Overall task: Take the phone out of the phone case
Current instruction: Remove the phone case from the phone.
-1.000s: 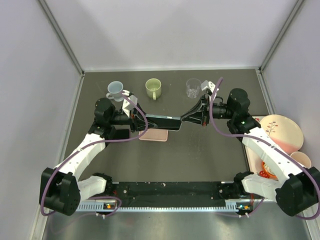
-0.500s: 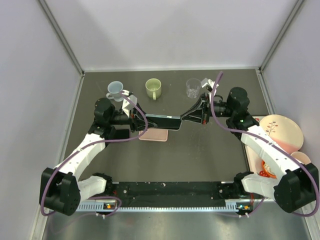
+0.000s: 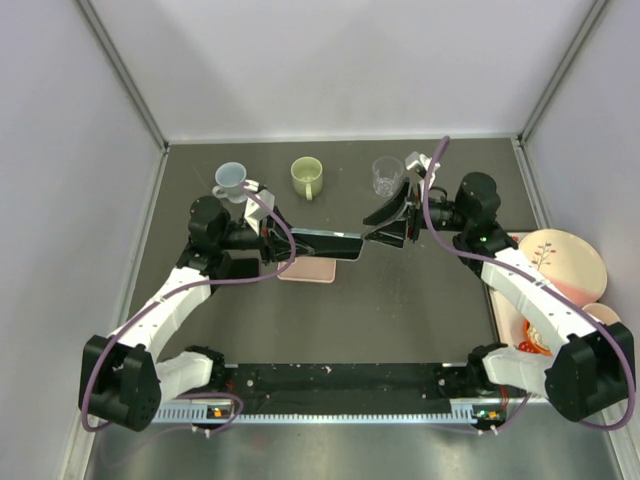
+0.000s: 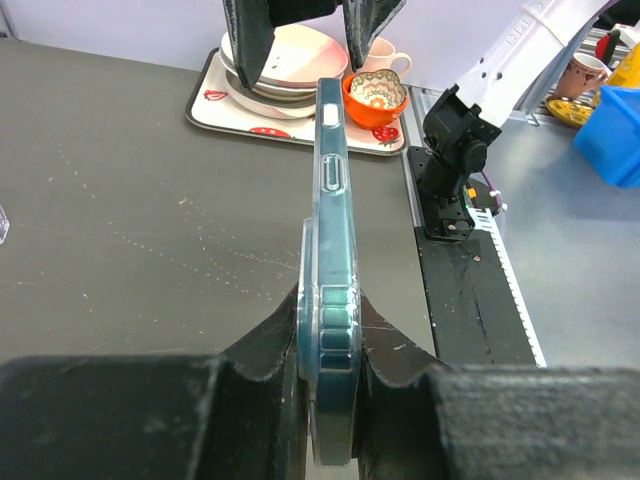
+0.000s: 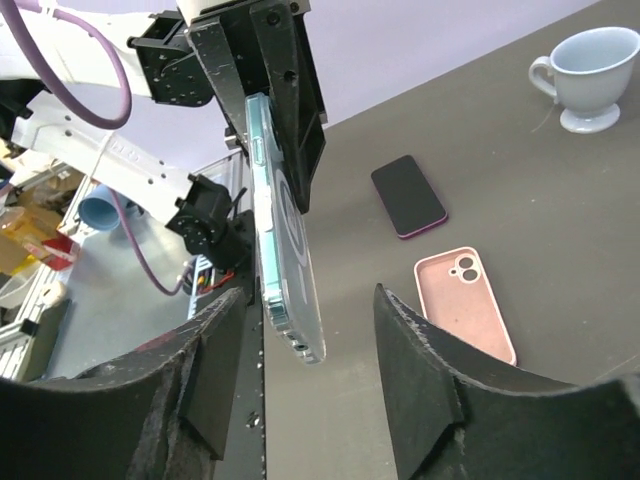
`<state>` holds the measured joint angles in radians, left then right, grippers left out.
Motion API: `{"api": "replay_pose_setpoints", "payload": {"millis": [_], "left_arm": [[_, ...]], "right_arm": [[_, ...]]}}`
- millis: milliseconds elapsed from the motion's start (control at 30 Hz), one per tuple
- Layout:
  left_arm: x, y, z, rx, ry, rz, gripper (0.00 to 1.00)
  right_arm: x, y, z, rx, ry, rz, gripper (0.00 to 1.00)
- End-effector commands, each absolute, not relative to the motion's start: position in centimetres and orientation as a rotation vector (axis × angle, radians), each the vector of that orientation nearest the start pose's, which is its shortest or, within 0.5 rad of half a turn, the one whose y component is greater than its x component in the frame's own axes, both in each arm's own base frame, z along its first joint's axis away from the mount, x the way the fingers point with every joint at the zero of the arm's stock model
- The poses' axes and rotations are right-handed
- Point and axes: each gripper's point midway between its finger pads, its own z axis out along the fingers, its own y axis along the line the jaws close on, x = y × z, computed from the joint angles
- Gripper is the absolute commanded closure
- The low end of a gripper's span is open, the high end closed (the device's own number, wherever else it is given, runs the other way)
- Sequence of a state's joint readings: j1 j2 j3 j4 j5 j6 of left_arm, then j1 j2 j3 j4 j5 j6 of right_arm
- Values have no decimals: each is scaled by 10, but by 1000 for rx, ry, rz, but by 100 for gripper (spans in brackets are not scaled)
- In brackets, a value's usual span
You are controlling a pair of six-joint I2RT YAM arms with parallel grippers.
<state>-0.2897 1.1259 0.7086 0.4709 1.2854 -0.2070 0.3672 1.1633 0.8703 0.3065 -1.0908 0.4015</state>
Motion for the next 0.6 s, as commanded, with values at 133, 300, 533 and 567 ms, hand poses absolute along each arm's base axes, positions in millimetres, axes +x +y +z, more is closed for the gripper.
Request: {"api": "replay_pose_setpoints", "payload": {"millis": [133,300,533,567], "left_arm": [[209,-241,286,1174,1210,-1288,100],[210,-241,286,1172,1209,-1285,100],[210,-241,286,1172,1209,-1285,100],[210,-241,287,1172,1208,-1284,100]], "right_arm": [[238,259,322,-923,1430,1330,46],[235,257,320,-965,1402,1289,53],[223,255,318,-1027,1366,1288,64],[222,255,318,-1034,1366,1291,64]]}}
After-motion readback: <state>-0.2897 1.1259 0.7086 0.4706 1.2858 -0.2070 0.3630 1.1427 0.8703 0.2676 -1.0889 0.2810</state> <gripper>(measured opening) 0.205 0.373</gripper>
